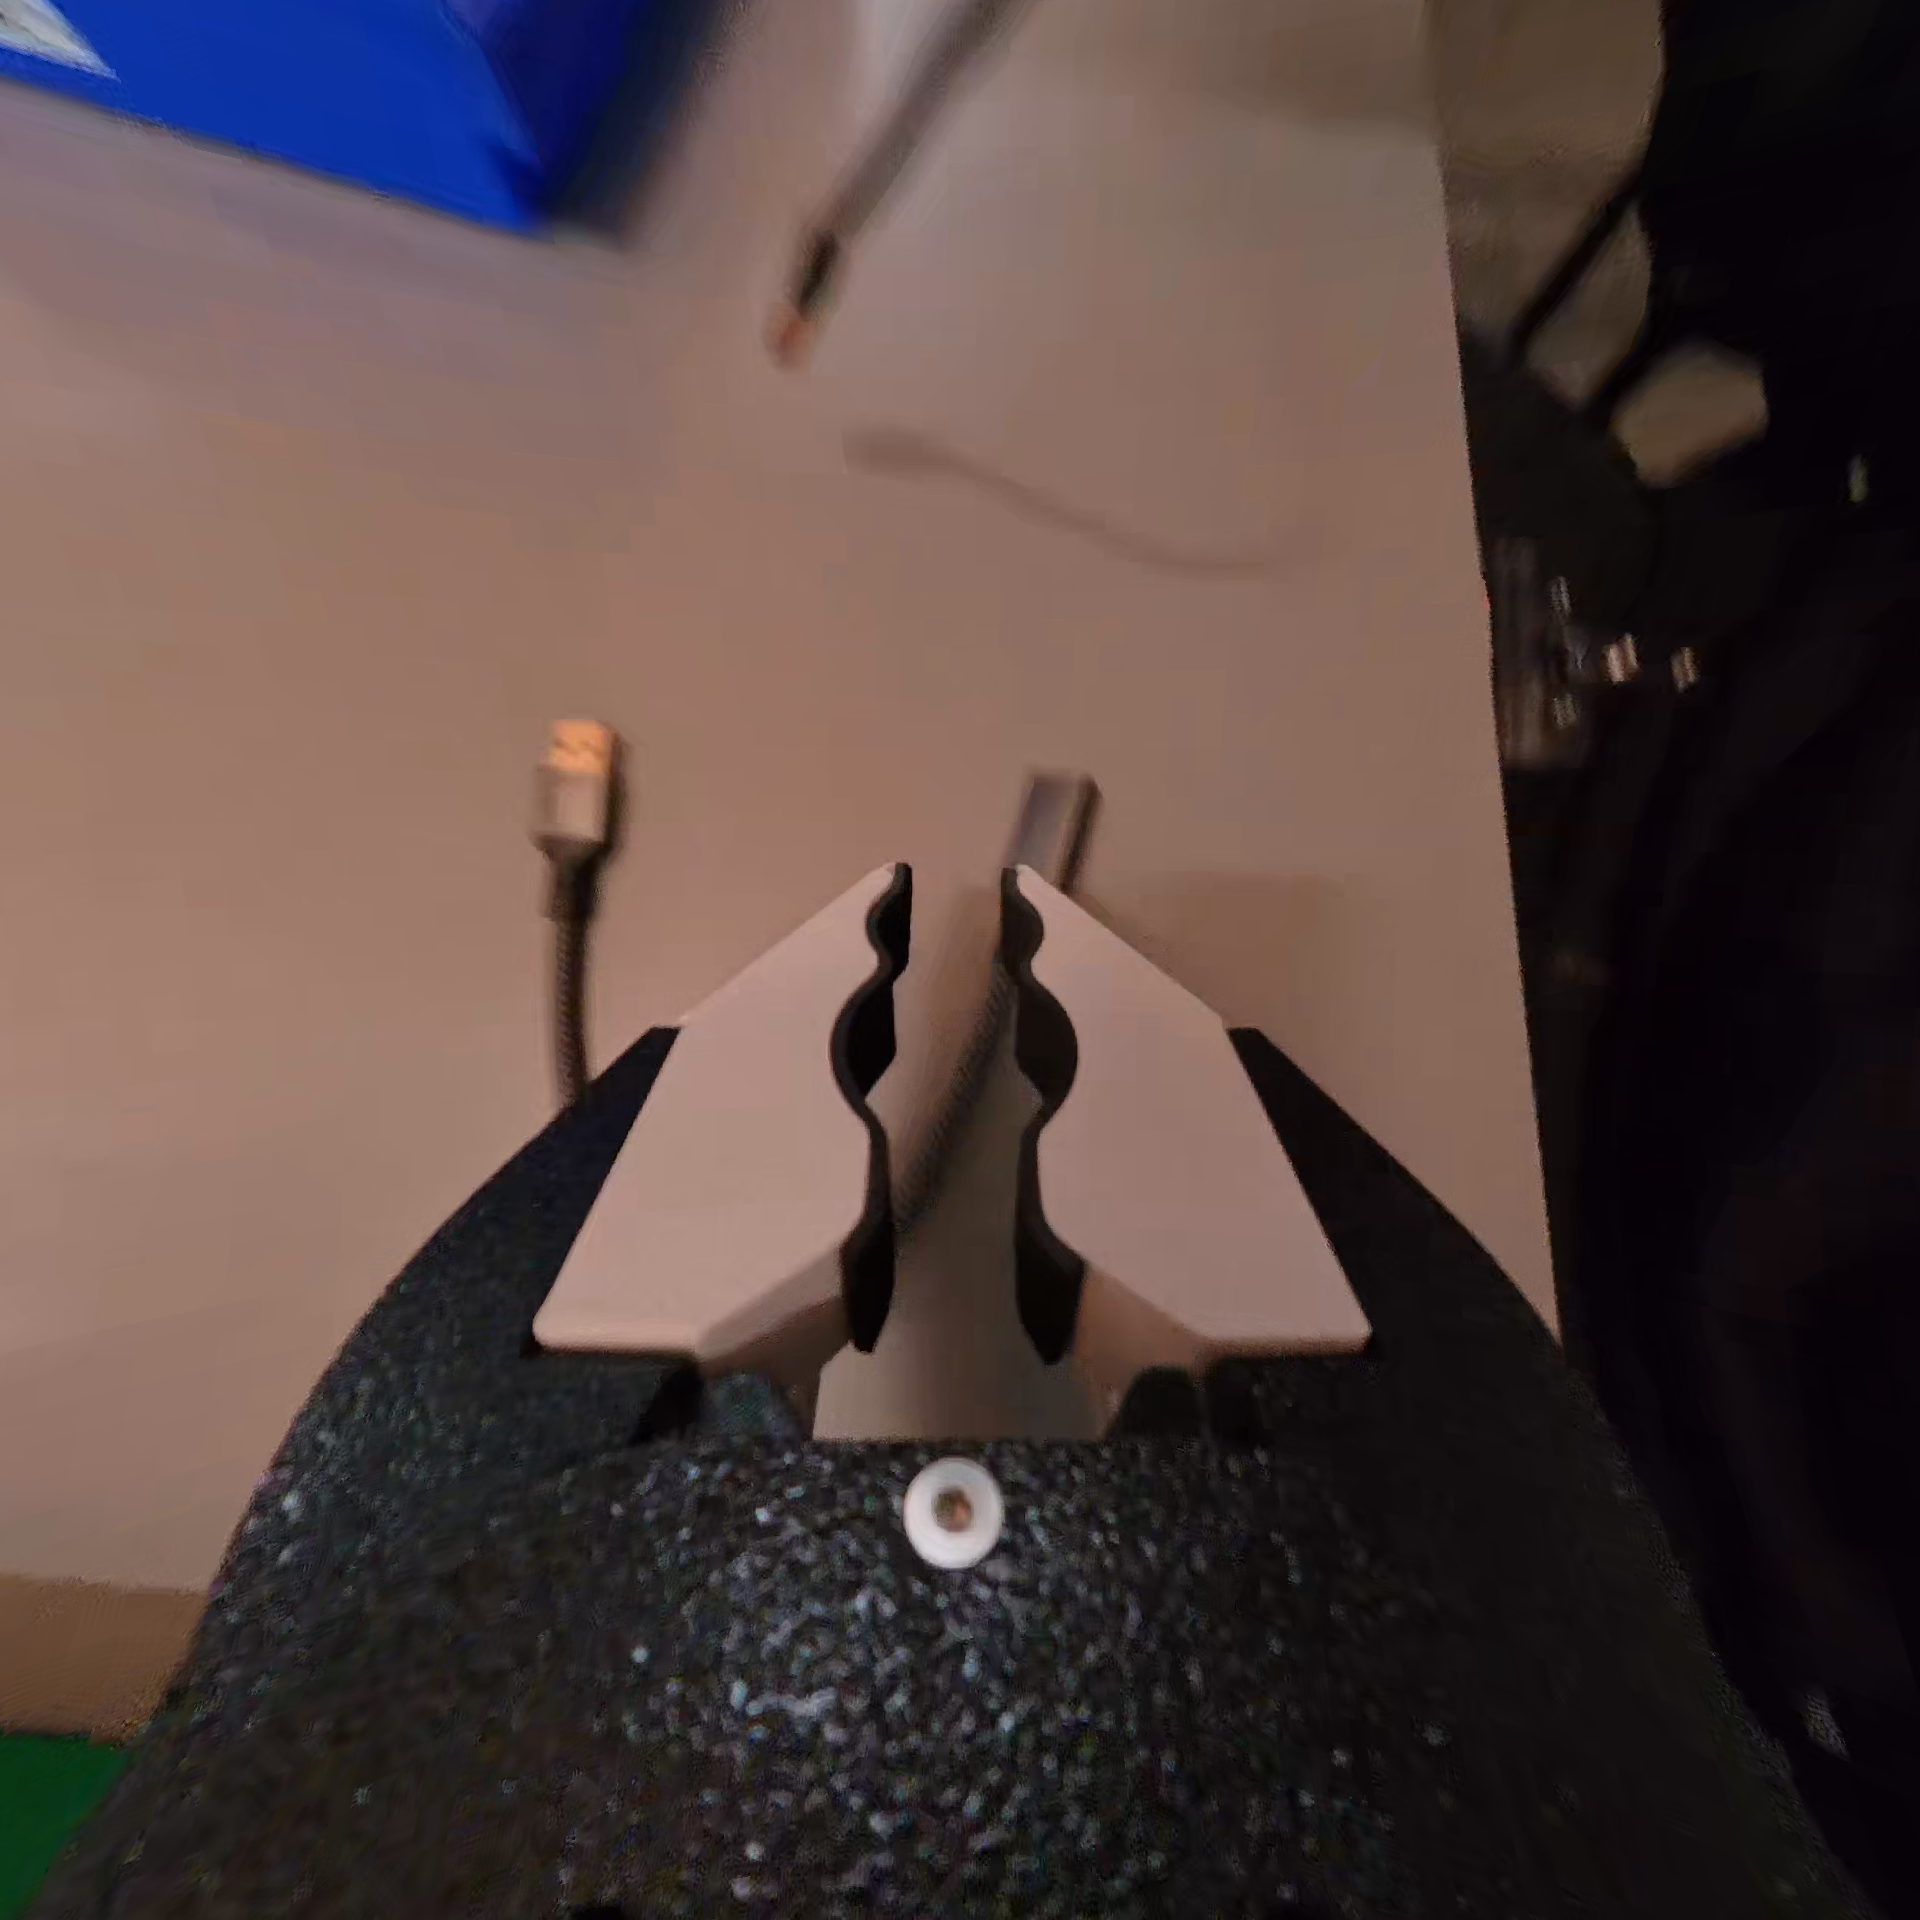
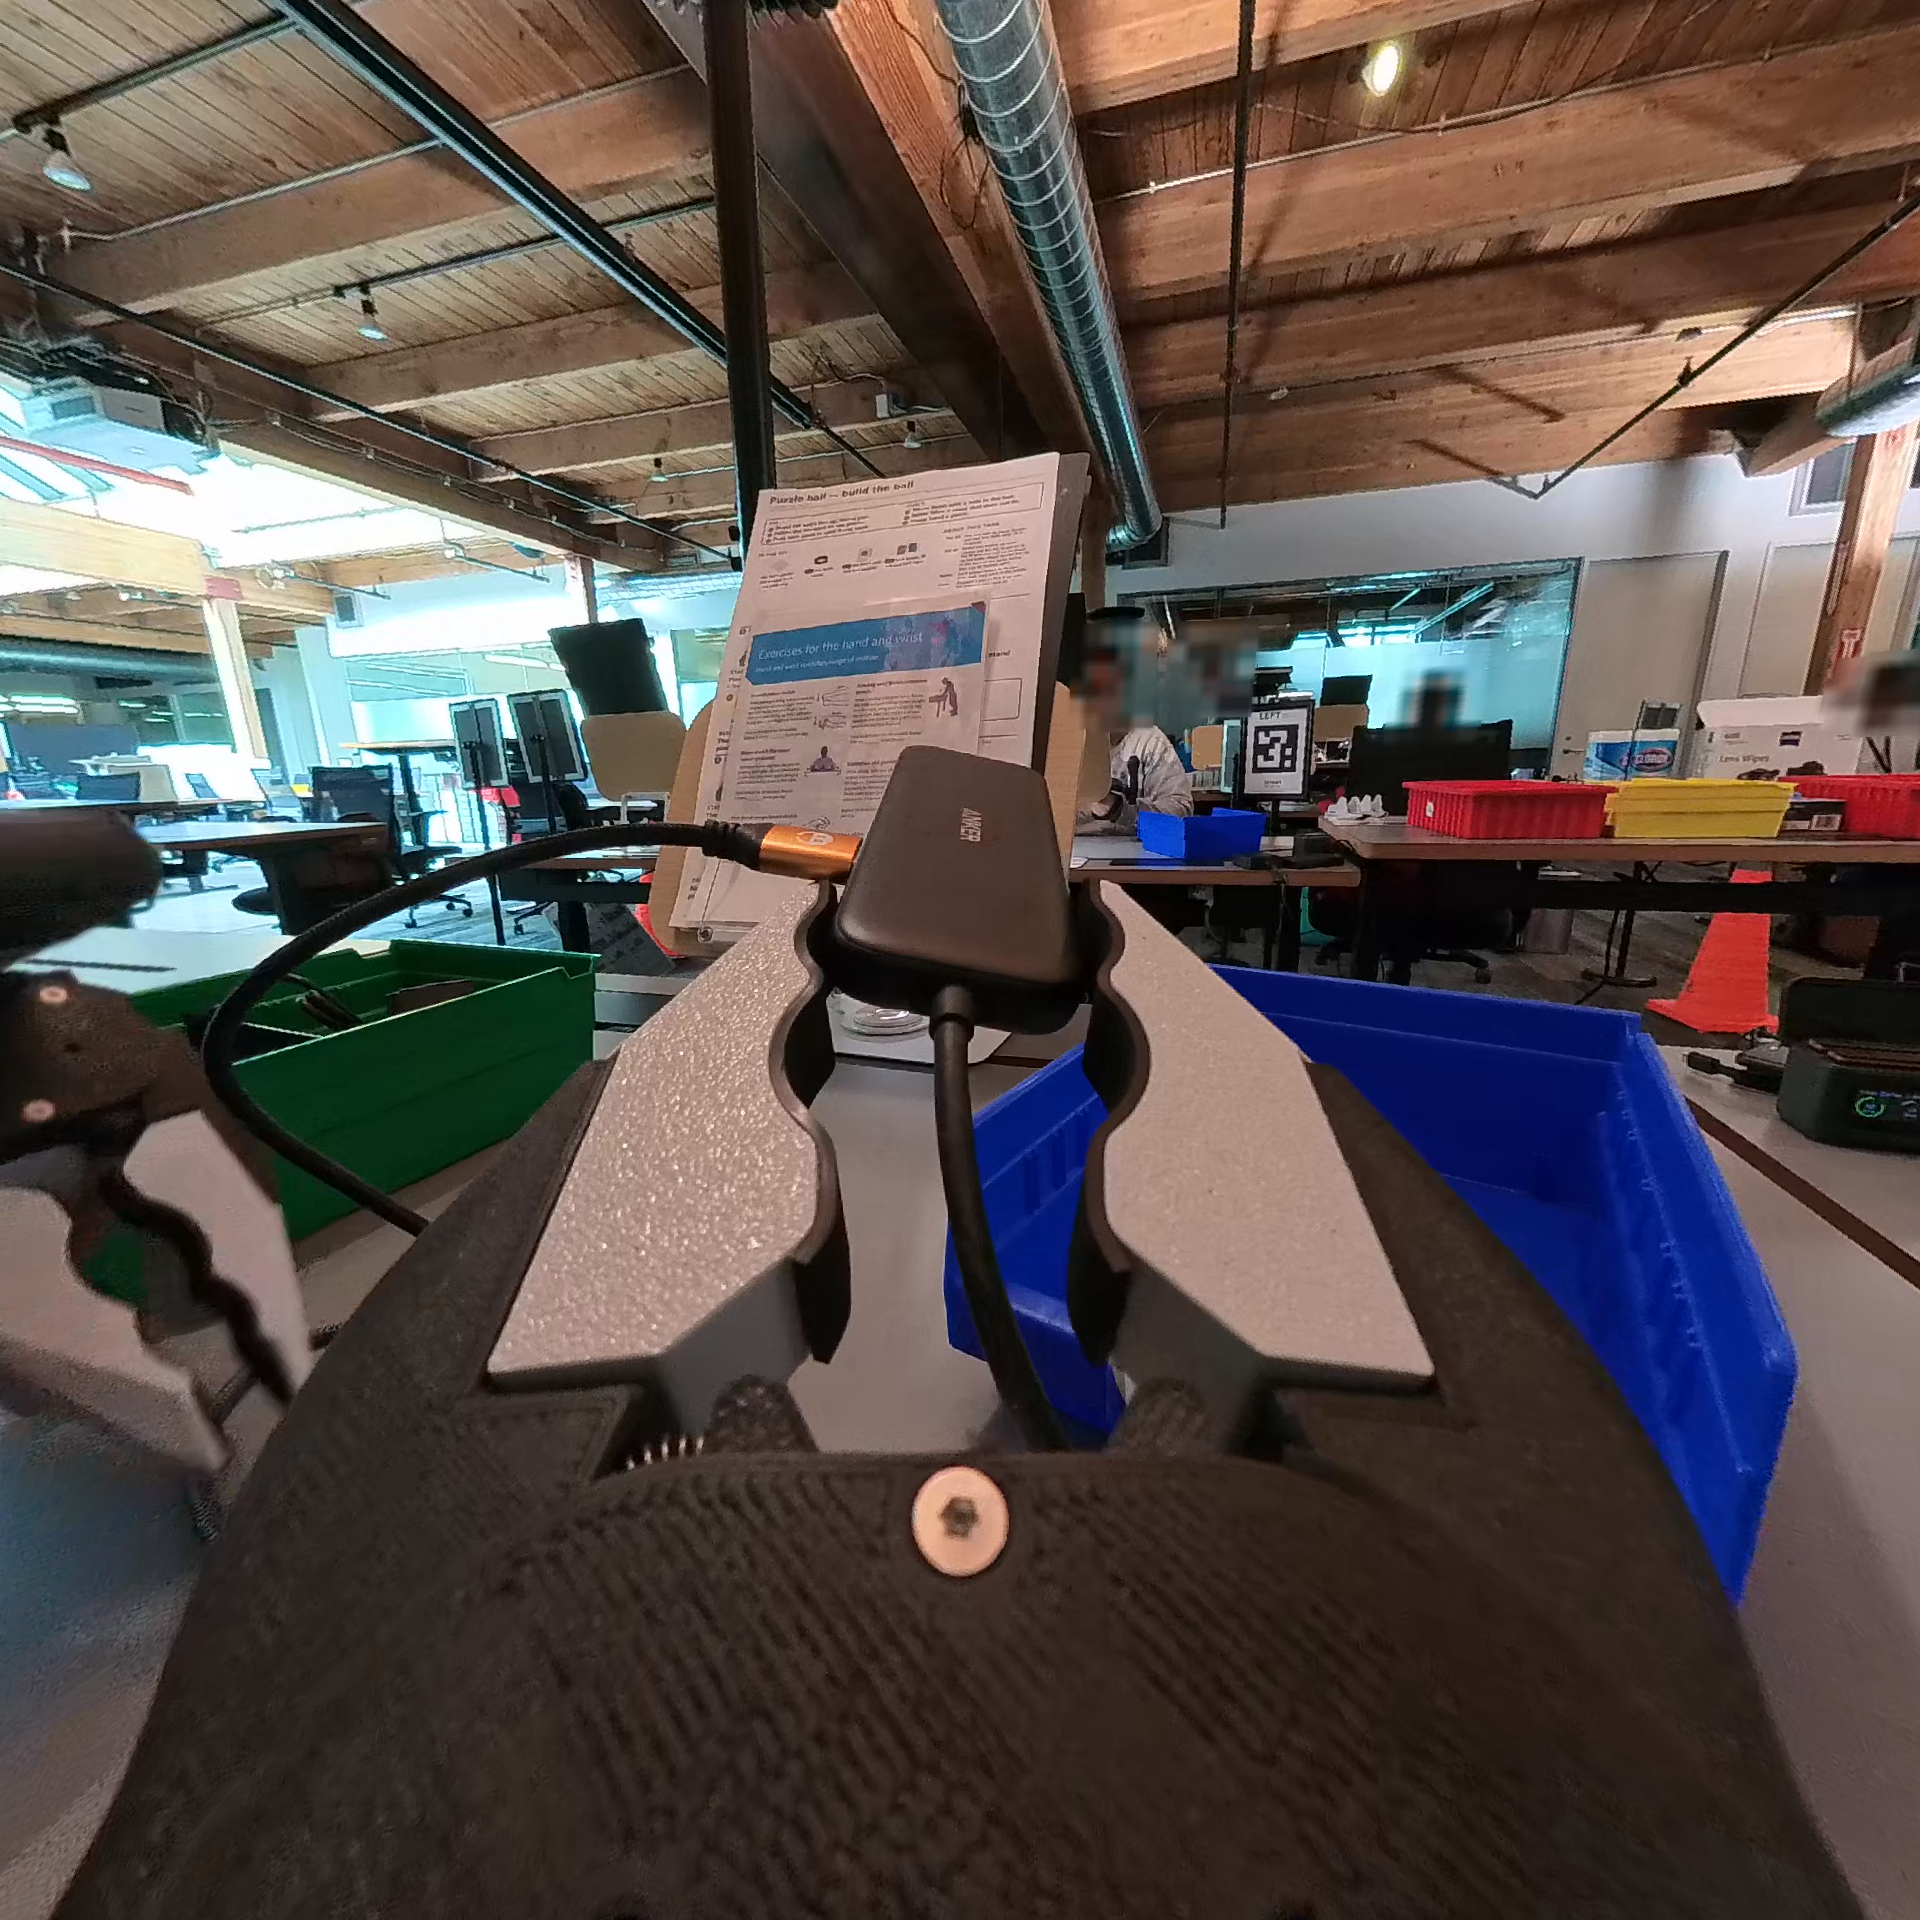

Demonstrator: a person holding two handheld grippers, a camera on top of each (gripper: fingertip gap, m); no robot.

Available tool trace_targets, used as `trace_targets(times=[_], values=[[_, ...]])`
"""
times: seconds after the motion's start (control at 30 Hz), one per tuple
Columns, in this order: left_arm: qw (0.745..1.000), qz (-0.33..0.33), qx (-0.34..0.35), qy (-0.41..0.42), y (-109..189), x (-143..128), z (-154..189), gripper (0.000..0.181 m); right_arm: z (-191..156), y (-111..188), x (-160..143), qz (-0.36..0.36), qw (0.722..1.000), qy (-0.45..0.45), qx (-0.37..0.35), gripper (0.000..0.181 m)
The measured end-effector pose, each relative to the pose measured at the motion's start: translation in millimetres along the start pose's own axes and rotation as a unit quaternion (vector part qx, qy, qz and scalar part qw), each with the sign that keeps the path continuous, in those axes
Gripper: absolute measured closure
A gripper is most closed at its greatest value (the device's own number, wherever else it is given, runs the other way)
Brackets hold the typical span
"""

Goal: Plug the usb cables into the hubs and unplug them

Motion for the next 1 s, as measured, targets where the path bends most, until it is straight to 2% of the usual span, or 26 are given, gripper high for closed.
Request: trace_targets(times=[0.07,0.1,0.17,0.27,0.37,0.43,0.67,0.7,0.77,0.83,0.97,1.0], values=[[0.994,0.056,0.094,0.024,-2.5,17.8,-30.4,0.167,-0.9,-1.0,-1.8,-0.002,1.0,-0.002,0.002,0.136],[0.988,0.061,0.138,0.023,-5.3,17.9,-45.5,0.164,-1.9,-1.7,-3.0,-0.004,1.0,-0.002,0.004,0.136],[0.982,0.033,0.185,0.002,-12.8,5.9,-65.0,0.157,-6.2,-3.1,-5.4,-0.009,1.0,-0.001,0.014,0.136],[0.976,-0.002,0.217,0.002,-21.4,-8.8,-86.4,0.147,-11.8,-4.8,-6.6,-0.013,1.0,0.005,0.026,0.136],[0.984,-0.005,0.16,0.078,-40.9,-14.2,-80.7,0.143,-14.5,-6.2,-8.4,-0.015,0.999,0.004,0.031,0.136],[0.984,0.012,0.145,0.108,-46.7,-12.5,-76.7,0.149,-15.7,-6.8,-9.8,-0.017,0.999,0.002,0.034,0.136],[0.989,0.017,0.122,0.083,-43.8,-15.9,-66.3,0.165,-18.9,-8.5,-8.3,-0.015,0.999,0.002,0.042,0.136],[0.99,0.016,0.122,0.074,-42.2,-17.0,-66.2,0.163,-18.9,-8.6,-9.1,-0.015,0.999,0.0,0.042,0.136],[0.987,0.01,0.145,0.061,-36.0,-20.6,-73.6,0.143,-19.4,-8.8,-10.8,-0.018,0.999,-0.002,0.046,0.136],[0.987,0.009,0.151,0.054,-31.8,-24.0,-77.6,0.143,-20.0,-8.8,-12.1,-0.021,0.999,-0.003,0.051,0.136],[0.993,0.025,0.107,0.054,-35.1,-23.8,-68.2,0.167,-20.8,-8.5,-13.3,-0.023,0.998,-0.007,0.056,0.136],[0.993,0.024,0.108,0.047,-35.3,-23.6,-67.9,0.168,-20.9,-8.5,-13.0,-0.022,0.998,-0.008,0.055,0.136]])
Point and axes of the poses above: each gripper's, where its closed fingertips meet, y back along the fingers, x out of its top, z = x × y across the jaws, the point moved 2 cm from there along y, back along the fingers, and after that the axes turned 4 degrees about z, right-handed, at the moved point
